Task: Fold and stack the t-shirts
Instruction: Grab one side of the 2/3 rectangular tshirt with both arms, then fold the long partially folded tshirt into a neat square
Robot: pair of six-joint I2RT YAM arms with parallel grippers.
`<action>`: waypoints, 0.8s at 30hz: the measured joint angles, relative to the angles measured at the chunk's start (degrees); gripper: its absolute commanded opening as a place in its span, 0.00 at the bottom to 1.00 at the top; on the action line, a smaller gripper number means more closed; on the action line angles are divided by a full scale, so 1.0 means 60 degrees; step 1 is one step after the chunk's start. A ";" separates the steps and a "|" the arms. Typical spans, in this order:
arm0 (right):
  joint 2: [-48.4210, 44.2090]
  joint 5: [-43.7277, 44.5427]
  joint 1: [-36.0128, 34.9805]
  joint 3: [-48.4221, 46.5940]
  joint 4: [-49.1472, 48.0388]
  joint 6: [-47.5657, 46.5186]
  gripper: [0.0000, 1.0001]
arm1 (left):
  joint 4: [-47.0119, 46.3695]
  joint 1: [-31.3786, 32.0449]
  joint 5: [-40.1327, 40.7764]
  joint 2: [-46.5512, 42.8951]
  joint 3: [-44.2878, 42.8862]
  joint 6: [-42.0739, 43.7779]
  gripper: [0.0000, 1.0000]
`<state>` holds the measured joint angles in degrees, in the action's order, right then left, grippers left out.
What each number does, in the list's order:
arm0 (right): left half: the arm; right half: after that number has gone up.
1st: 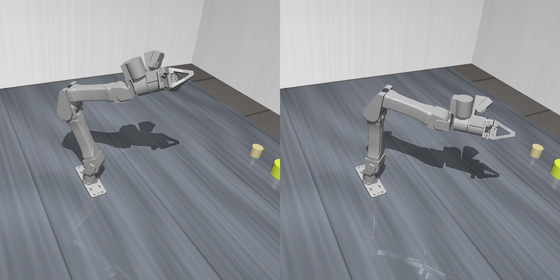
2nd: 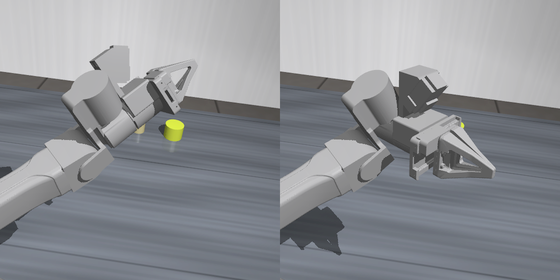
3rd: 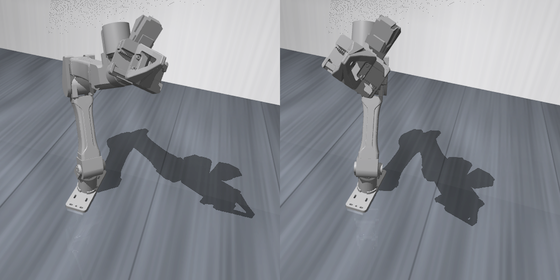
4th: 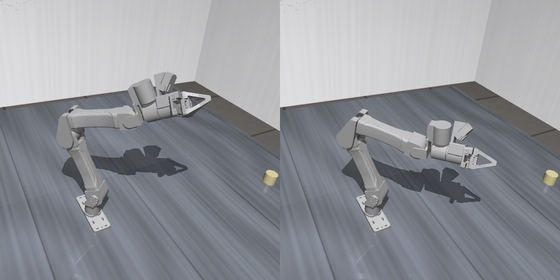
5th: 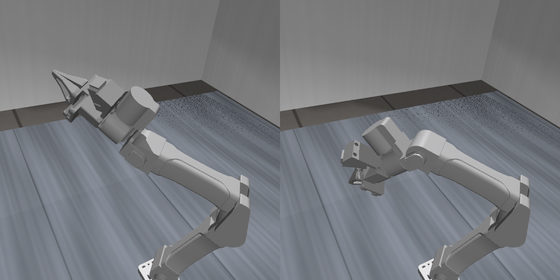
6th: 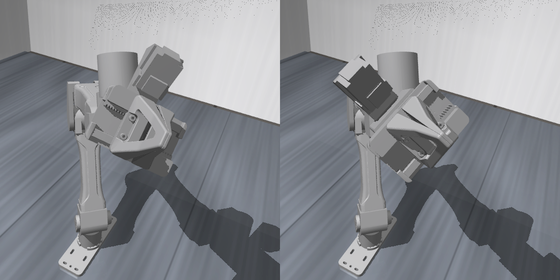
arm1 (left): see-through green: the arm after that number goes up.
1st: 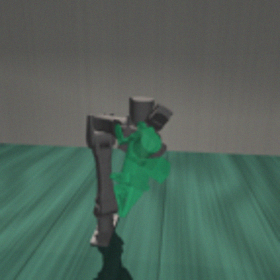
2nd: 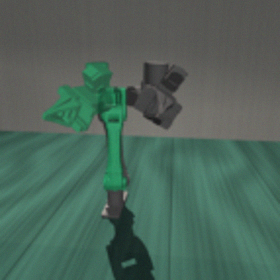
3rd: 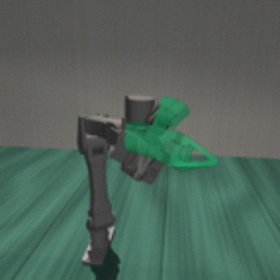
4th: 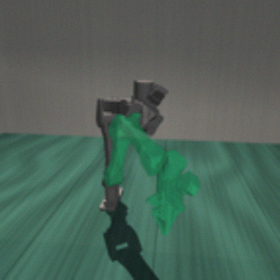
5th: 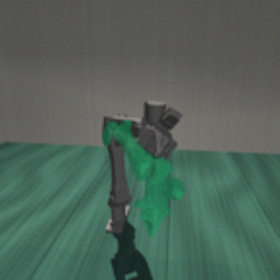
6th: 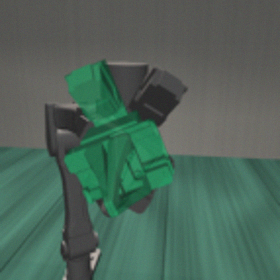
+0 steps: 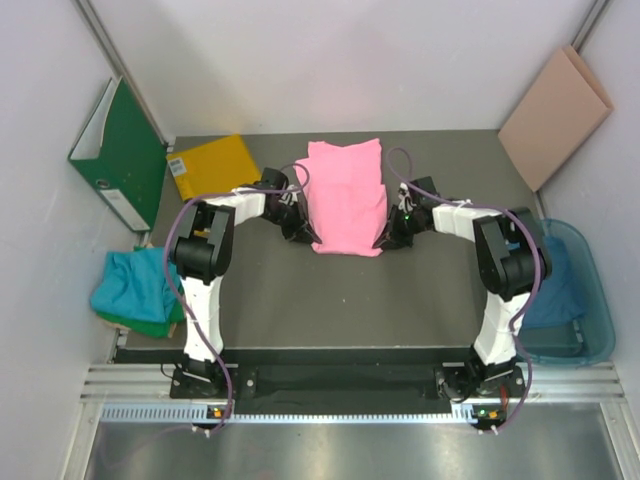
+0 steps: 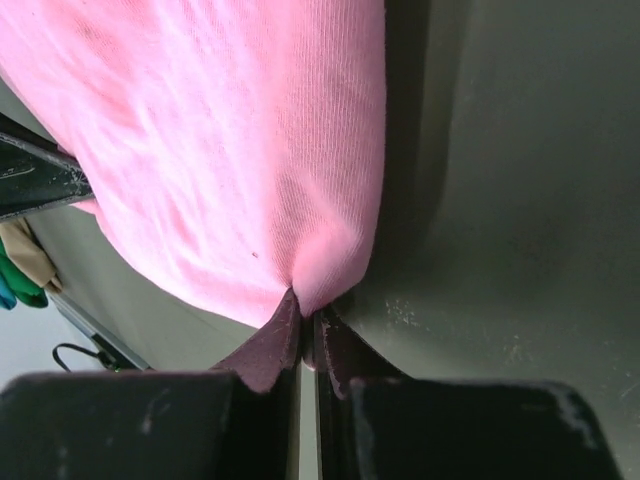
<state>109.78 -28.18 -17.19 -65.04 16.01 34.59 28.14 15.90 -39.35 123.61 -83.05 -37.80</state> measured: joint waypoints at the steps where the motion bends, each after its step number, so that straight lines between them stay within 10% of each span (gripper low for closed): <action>1: -0.0015 0.0015 -0.0018 0.0007 -0.0007 0.0000 0.00 | -0.0011 0.0000 0.0000 -0.0018 0.0022 0.0004 0.00; 15: -0.3198 -0.0219 -0.0951 0.2656 0.1242 -0.0153 0.00 | 0.1242 0.1042 0.0681 -0.3657 0.3792 0.0313 0.00; 24: -0.4200 -0.0645 -0.1100 0.0412 0.3486 -0.0481 0.01 | 0.3202 0.0954 0.1107 -0.5362 0.1636 0.0361 0.00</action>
<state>84.58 -32.05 -23.79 -62.57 36.93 31.70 47.35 21.63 -32.71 91.44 -73.23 -35.64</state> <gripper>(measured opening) 0.017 0.018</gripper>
